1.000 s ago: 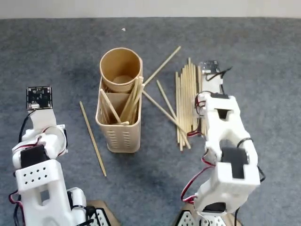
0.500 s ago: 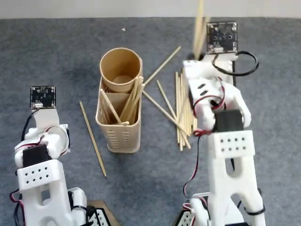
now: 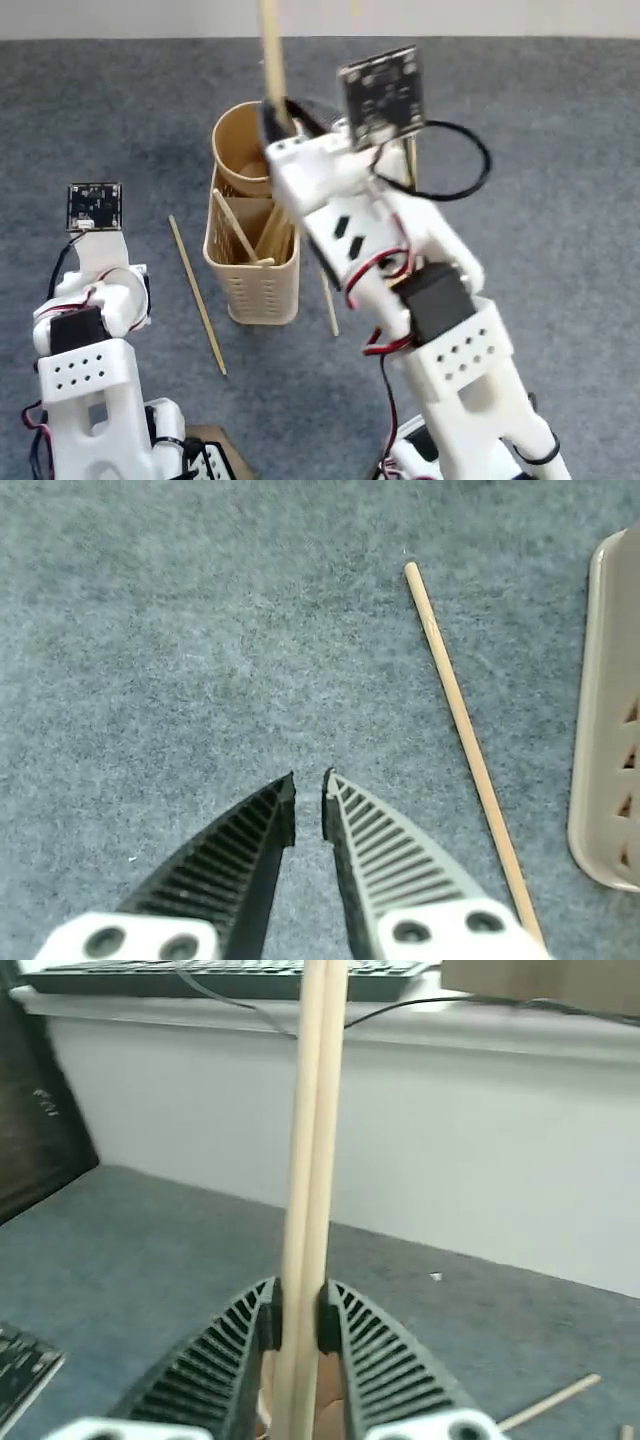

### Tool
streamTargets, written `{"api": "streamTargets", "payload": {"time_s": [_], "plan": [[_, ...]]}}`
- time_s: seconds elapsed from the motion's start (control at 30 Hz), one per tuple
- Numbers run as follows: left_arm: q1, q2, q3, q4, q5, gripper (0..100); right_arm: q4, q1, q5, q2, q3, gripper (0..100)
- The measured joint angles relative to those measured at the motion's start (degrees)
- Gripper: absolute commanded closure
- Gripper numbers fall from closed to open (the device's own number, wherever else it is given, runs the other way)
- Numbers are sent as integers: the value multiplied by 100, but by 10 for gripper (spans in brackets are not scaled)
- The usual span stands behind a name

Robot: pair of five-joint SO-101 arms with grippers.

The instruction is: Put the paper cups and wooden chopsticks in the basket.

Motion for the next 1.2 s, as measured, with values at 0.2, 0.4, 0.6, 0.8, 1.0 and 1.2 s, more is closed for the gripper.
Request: {"api": "streamTargets", "payload": {"time_s": [0.2,0.4,0.6,0.8,1.0,1.2], "plan": [[0,0,79,-9,0,912,-932,-404,0,-905,1600,993],[0,0,79,-18,0,912,-1626,-536,0,-1582,3007,955],[0,0,79,-18,0,912,-1662,-536,0,-1653,3508,844],[-237,0,9,-18,0,912,-1345,-536,0,-1662,3358,843],[-686,202,-967,466,264,852,-26,-308,220,-1662,1899,843],[-677,1846,-2382,1055,273,849,2119,615,492,-1670,290,843]]}}
